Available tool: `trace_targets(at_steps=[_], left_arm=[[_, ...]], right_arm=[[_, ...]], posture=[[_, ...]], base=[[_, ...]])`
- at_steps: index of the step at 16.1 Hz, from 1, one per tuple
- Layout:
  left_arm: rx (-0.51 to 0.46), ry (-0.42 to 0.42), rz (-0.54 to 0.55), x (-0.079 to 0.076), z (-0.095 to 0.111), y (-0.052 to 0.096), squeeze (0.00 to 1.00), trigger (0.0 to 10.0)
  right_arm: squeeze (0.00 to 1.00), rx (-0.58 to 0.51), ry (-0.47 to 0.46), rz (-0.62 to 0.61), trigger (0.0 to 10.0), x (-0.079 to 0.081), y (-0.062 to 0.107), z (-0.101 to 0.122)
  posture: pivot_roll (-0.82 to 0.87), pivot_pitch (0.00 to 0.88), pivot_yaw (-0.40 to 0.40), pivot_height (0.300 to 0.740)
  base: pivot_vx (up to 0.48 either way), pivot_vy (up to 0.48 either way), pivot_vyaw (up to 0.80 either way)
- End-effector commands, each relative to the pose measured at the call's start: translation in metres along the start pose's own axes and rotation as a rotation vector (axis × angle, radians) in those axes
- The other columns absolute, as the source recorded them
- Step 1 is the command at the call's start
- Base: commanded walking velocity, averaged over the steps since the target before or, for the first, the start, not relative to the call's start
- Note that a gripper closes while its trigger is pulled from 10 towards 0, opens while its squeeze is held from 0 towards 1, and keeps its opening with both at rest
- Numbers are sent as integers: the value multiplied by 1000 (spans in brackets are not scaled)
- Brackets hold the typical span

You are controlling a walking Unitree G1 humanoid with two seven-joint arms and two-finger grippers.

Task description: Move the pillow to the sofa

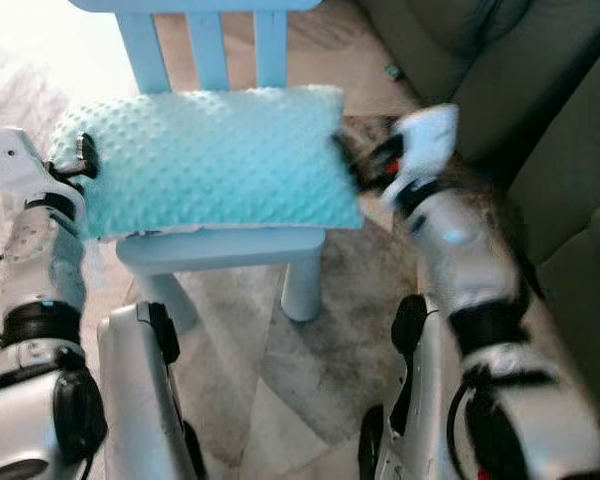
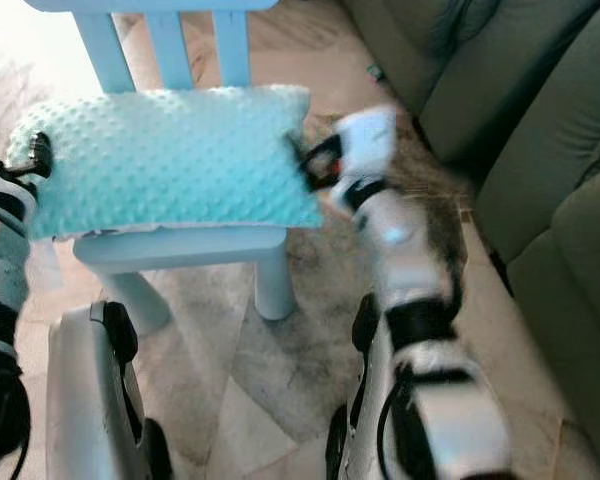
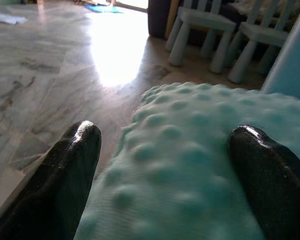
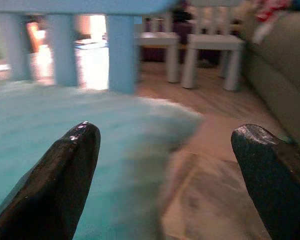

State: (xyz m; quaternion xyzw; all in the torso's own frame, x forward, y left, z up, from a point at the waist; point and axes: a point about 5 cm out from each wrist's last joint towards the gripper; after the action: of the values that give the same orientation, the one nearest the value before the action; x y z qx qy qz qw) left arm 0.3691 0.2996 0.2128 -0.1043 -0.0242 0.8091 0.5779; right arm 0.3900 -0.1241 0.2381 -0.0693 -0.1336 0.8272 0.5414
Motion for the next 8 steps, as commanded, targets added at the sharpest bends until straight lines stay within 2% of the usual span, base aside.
trace_targets(at_steps=[1,2,5,7,8], left_arm=[[26,29,26,9,-1,-1,0,10000],[43,45,40,12,-1,-3,0,10000],[78,162,48,18,12,-12,0,10000],[122,259,25,19,23,-18,0,10000],[145,262,15,19,24,-19,0,10000]], right_arm=[[0,-1,-32,-30,10000,-8,1,-1],[0,-2,-39,-43,10000,-12,-1,1],[0,-22,-52,-82,10000,-24,-5,6],[0,-17,-58,-82,10000,-22,-1,-1],[0,-12,-56,-77,10000,-21,0,-3]], posture=[[-64,332,-47,308],[-61,341,-46,308],[-60,355,-36,308],[-59,359,-28,308],[-59,359,-28,308]], base=[[0,0,0],[0,0,0],[0,0,0],[0,0,0],[0,0,0]])
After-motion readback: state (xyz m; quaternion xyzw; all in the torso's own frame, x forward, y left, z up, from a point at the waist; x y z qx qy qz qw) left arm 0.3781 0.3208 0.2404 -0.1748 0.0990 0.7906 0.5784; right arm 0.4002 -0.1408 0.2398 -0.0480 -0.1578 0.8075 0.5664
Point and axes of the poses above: a point about 5 cm out from each wrist's last joint towards the gripper, its own y axis pointing back from the gripper into the wrist, its own z axis along the axis of the wrist's last joint, x = y × z, and after that the axes turned 6 degrees about -y, right-handed
